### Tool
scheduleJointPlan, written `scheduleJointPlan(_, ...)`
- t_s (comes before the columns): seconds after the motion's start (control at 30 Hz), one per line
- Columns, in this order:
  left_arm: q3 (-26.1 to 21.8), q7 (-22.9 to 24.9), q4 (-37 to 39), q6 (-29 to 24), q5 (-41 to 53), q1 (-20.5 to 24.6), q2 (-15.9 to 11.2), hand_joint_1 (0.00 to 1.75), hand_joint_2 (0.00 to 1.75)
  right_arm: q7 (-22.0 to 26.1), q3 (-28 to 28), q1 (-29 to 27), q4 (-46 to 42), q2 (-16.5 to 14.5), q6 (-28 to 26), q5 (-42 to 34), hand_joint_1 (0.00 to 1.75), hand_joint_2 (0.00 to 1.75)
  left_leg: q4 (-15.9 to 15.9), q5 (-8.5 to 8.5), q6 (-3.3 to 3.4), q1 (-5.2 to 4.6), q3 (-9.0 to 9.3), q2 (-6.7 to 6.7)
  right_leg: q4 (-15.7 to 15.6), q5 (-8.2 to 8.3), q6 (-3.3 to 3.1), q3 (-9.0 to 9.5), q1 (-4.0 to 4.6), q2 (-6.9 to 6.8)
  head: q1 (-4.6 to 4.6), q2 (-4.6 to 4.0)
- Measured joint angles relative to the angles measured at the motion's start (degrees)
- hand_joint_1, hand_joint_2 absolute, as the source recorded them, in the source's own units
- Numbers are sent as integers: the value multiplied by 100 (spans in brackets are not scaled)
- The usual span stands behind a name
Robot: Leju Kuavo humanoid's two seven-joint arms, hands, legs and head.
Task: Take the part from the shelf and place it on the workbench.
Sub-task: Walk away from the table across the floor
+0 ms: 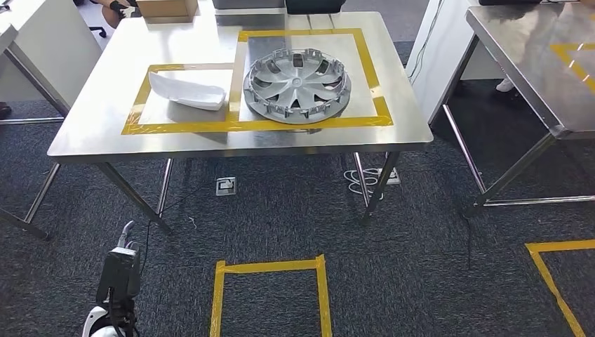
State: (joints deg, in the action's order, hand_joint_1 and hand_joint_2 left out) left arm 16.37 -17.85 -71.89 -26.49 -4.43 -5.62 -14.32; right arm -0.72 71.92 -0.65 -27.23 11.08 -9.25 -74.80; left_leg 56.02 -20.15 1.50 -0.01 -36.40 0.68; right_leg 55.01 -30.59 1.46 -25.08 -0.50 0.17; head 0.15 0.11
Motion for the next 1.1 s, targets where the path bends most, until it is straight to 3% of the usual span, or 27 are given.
scheduleJointPlan(0.07, -190, 31, 407, -32, -91, 52, 51, 0, 0, 27, 37, 31, 130, -67, 75, -53, 0, 0, 4, 45, -75, 28, -47, -11, -1, 81, -101, -103, -5, -3, 5, 0)
scheduleJointPlan(0.1, -300, 56, 628, -36, -162, 69, 85, 0, 0, 46, 55, 47, 202, -111, 111, -76, 0, 0, 73, -66, -113, 42, -94, -23, -1, 144, -157, -161, -18, -11, 1, 0)
scheduleJointPlan(0.17, -540, 125, 1106, -15, -332, 122, 180, 0, 0, 97, 76, 92, 379, -212, 172, -128, 0, 0, 534, -628, -180, 69, -240, -44, -8, 289, -239, -310, -40, -27, -11, 0)
scheduleJointPlan(0.23, -762, 211, 1627, 30, -474, 207, 300, 0, 0, 142, 78, 144, 580, -334, 227, -175, 0, 0, 1268, -1161, -229, 82, -365, -50, 3, 433, -267, -471, -33, -31, -18, 0)
scheduleJointPlan(0.27, -843, 255, 1872, 52, -522, 245, 353, 0, 0, 154, 78, 165, 665, -398, 247, -190, 0, 0, 1545, -1226, -241, 86, -366, -50, 14, 502, -262, -556, -30, -30, -19, 0)
scheduleJointPlan(0.3, -906, 295, 2087, 76, -568, 273, 400, 0, 0, 161, 78, 180, 734, -445, 263, -201, 0, 0, 1672, -1156, -245, 92, -297, -50, 32, 564, -250, -644, -28, -28, -20, 0)
scheduleJointPlan(0.33, -952, 332, 2275, 103, -604, 307, 441, 0, 0, 164, 78, 188, 790, -488, 266, -216, 0, 0, 1614, -1005, -242, 98, -136, -50, 57, 618, -235, -735, -28, -27, -22, 0)
scheduleJointPlan(0.37, -991, 377, 2476, 133, -625, 362, 476, 0, 0, 166, 78, 197, 849, -533, 251, -239, 0, 0, 1358, -859, -230, 103, 127, -53, 88, 666, -213, -822, -28, -28, -23, 0)
scheduleJointPlan(0.4, -1026, 431, 2689, 169, -628, 435, 510, 0, 0, 165, 76, 210, 906, -576, 218, -261, 0, 0, 964, -816, -209, 102, 444, -59, 117, 709, -187, -895, -22, -30, -23, 0)
scheduleJointPlan(0.47, -1061, 588, 3161, 260, -581, 581, 567, 0, 0, 160, 68, 252, 996, -661, 123, -297, 0, 0, 206, -936, -138, 80, 970, -72, 148, 807, -121, -977, -4, -40, -10, 0)
scheduleJointPlan(0.5, -1062, 689, 3385, 317, -547, 625, 590, 0, 0, 152, 63, 270, 1016, -698, 80, -299, 0, 0, 10, -1015, -98, 60, 1078, -73, 142, 859, -84, -992, -1, -43, -4, 0)
scheduleJointPlan(0.57, -1042, 909, 3827, 466, -501, 672, 648, 0, 0, 119, 58, 284, 1047, -743, 26, -288, 0, 0, -82, -958, -2, 41, 1045, -42, 123, 938, -9, -1014, -8, -40, 1, 0)
scheduleJointPlan(0.63, -999, 1105, 4208, 624, -487, 715, 718, 0, 0, 73, 59, 281, 1082, -772, 8, -265, 0, 0, -123, -810, 107, 47, 922, -12, 314, 727, -23, -1120, -17, -33, 8, 0)
scheduleJointPlan(0.7, -930, 1294, 4518, 785, -480, 752, 779, 0, 0, 41, 60, 291, 1119, -786, 4, -228, 0, 0, -133, -660, 171, 36, 756, -2, 948, 189, -103, -1322, -25, -29, 23, 0)
scheduleJointPlan(0.73, -890, 1401, 4657, 879, -466, 761, 803, 0, 0, 28, 60, 300, 1134, -791, 4, -203, 0, 0, -129, -588, 184, 23, 665, 6, 1336, -33, -112, -1410, -30, -28, 30, 0)
scheduleJointPlan(0.77, -845, 1509, 4782, 971, -445, 765, 825, 0, 0, 11, 60, 308, 1150, -792, 4, -174, 0, 0, -123, -518, 184, 11, 580, 14, 1661, -153, -85, -1450, -33, -28, 28, 0)
scheduleJointPlan(0.8, -793, 1617, 4894, 1056, -414, 767, 850, 0, 0, -17, 61, 314, 1164, -793, 7, -136, 0, 0, -110, -450, 180, 3, 493, 22, 1816, -130, -26, -1403, -35, -28, 28, 0)
scheduleJointPlan(0.83, -731, 1726, 4994, 1138, -371, 768, 878, 0, 0, -55, 65, 319, 1176, -791, 17, -91, 0, 0, -90, -386, 172, -3, 402, 26, 1765, -14, 42, -1252, -36, -28, 28, 0)
scheduleJointPlan(0.87, -660, 1825, 5087, 1208, -313, 770, 914, 0, 0, -99, 75, 327, 1187, -783, 34, -43, 0, 0, -62, -327, 160, -7, 315, 26, 1505, 124, 89, -997, -34, -27, 28, 0)
scheduleJointPlan(0.9, -583, 1912, 5167, 1267, -246, 769, 957, 0, 0, -136, 85, 340, 1197, -767, 55, 1, 0, 0, -28, -275, 144, -13, 226, 24, 1084, 184, 94, -680, -27, -28, 28, 0)
scheduleJointPlan(0.97, -407, 2034, 5283, 1357, -106, 772, 1039, 0, 0, -189, 103, 371, 1210, -724, 100, 52, 0, 0, 14, -173, 97, -23, 109, 24, 259, 101, 18, -149, 2, -28, 24, 0)
scheduleJointPlan(1.0, -319, 2073, 5324, 1385, -58, 778, 1075, 0, 0, -206, 107, 384, 1214, -705, 117, 61, 0, 0, 14, -117, 67, -18, 77, 25, 37, 34, -26, -41, 22, -27, 30, 0)
scheduleJointPlan(1.07, -165, 2135, 5403, 1418, -13, 790, 1129, 0, 0, -247, 122, 396, 1222, -680, 137, 66, 0, 0, -9, -15, -4, 0, 37, 17, -52, 88, -95, -74, 23, -27, 44, 0)
scheduleJointPlan(1.1, -109, 2168, 5436, 1427, -6, 795, 1148, 0, 0, -269, 130, 399, 1228, -669, 140, 65, 0, 0, 21, -66, -43, 12, 2, 5, -67, 149, -134, -122, 7, -30, 50, 0)
